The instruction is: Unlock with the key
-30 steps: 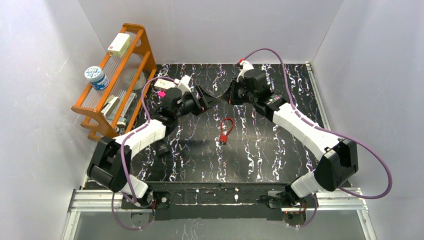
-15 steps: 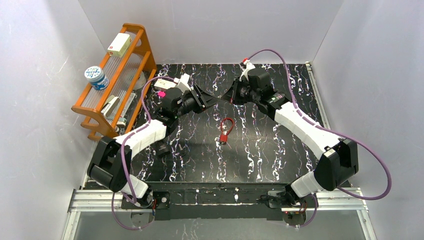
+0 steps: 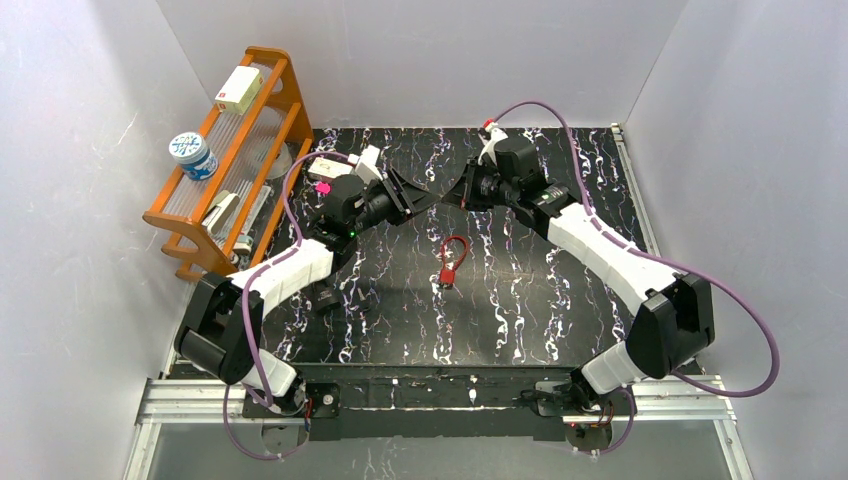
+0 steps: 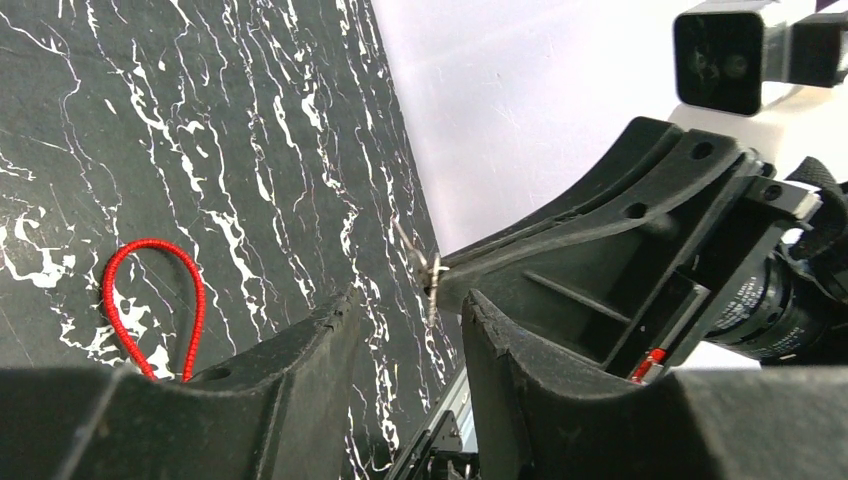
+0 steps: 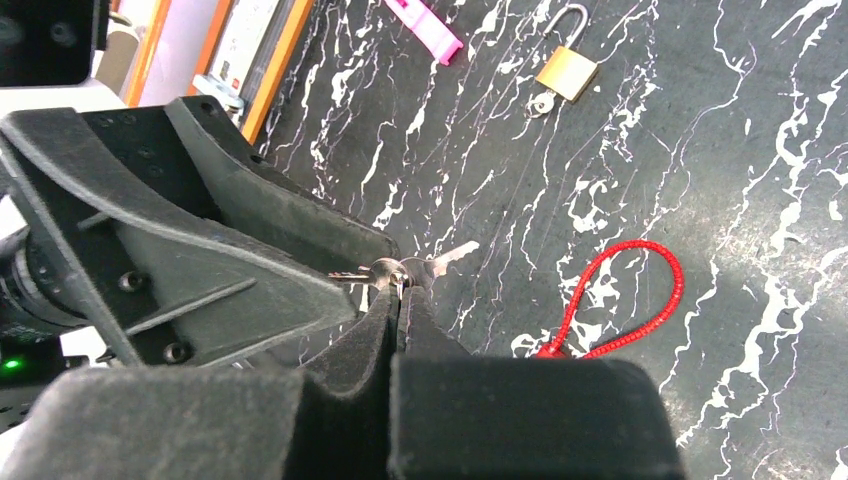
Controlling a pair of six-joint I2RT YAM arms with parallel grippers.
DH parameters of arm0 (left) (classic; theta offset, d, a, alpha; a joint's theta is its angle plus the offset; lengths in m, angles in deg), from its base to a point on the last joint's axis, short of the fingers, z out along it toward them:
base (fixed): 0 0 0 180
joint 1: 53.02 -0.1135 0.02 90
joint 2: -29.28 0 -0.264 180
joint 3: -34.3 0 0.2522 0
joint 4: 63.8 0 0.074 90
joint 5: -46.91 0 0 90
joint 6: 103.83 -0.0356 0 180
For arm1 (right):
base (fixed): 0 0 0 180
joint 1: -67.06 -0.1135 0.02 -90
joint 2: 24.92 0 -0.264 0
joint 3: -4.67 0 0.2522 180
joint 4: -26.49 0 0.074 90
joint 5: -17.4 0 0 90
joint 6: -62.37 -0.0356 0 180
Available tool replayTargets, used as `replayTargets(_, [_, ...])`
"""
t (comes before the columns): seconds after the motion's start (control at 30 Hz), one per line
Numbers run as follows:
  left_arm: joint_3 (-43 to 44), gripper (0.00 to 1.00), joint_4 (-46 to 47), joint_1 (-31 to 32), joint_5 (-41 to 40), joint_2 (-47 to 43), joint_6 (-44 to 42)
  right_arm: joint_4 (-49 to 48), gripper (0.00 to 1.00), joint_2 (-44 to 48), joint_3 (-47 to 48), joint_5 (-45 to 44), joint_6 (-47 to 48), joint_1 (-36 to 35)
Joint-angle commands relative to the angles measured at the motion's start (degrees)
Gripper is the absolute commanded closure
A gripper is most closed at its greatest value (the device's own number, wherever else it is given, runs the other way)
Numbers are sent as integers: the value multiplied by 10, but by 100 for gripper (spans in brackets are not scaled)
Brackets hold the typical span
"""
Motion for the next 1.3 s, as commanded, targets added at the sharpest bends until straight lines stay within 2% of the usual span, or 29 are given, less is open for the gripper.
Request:
replayTargets(0.0, [23,60,16,2,1,-6,-12,-4,99,-10,1,10,0,4])
replayTargets(0.1, [24,64,18,2,8,-2,-11,-3,99,-12,2,11,-1,4])
replayTargets(0.2, [25,73,20,2,16,3,-10,-3,99,-13,4,12,-1,4])
replayTargets(0.73, [33,99,22,3,24,7,-32,-5,99,-8,-11,42,9,9])
replayTargets(0.9, [38,100,22,3,41,5,-57,-3,99,-3,-17,64,17,13])
replayTargets(1.0, [48,100,7,2,61,0,-96,2,56,5,-20,75,18,24])
replayTargets(1.07, [61,100,-16,0,85,-6,-133,-13,39,18,-28,92,17,39])
replayTargets(1.13, [74,100,-31,-6,122,-8,-161,-38,33,37,-40,124,15,59])
replayTargets(1.27, [115,100,-73,-24,207,-1,-207,-115,30,75,-67,230,13,103])
